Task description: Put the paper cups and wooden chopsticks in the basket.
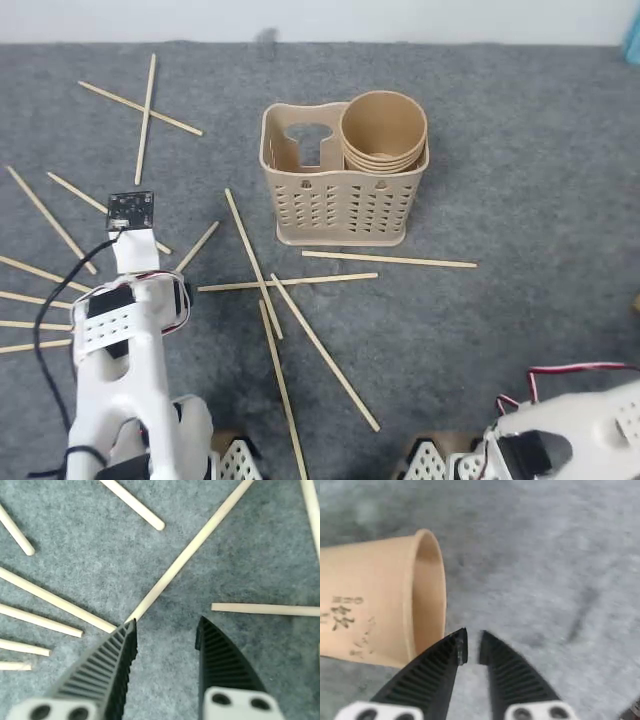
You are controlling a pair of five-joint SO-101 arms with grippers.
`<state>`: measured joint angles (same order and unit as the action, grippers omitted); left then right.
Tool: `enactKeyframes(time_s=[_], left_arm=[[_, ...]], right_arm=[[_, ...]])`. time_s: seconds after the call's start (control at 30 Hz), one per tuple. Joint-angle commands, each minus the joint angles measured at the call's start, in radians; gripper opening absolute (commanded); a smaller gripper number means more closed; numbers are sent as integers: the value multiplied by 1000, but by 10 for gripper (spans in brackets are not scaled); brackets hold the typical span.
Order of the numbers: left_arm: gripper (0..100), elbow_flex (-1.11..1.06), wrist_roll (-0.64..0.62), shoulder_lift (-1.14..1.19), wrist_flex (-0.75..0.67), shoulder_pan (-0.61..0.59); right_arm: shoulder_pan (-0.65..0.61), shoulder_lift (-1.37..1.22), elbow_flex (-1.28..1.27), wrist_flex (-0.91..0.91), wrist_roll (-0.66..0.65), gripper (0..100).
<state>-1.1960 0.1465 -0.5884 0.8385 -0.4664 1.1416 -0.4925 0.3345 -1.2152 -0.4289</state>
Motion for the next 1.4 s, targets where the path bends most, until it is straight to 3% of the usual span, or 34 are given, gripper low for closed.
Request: enactKeyframes(time_s=[0.0,0.5,0.83,1.0,1.13,1.37], left_arm=[[184,5,5,-32,5,-6],[184,5,5,-32,2,-6],[184,10,6,-32,-2,0],[184,10,6,-32,-3,2],[184,10,6,-32,-3,2],[184,12,6,-32,-3,2]], right_arm=[[-76,22,54,-15,87,13],[-492,124,55,73,500,9],[-750,125,55,317,611,12],[-805,117,55,447,615,15],[-802,65,77,464,618,83],[-714,56,273,216,623,158]])
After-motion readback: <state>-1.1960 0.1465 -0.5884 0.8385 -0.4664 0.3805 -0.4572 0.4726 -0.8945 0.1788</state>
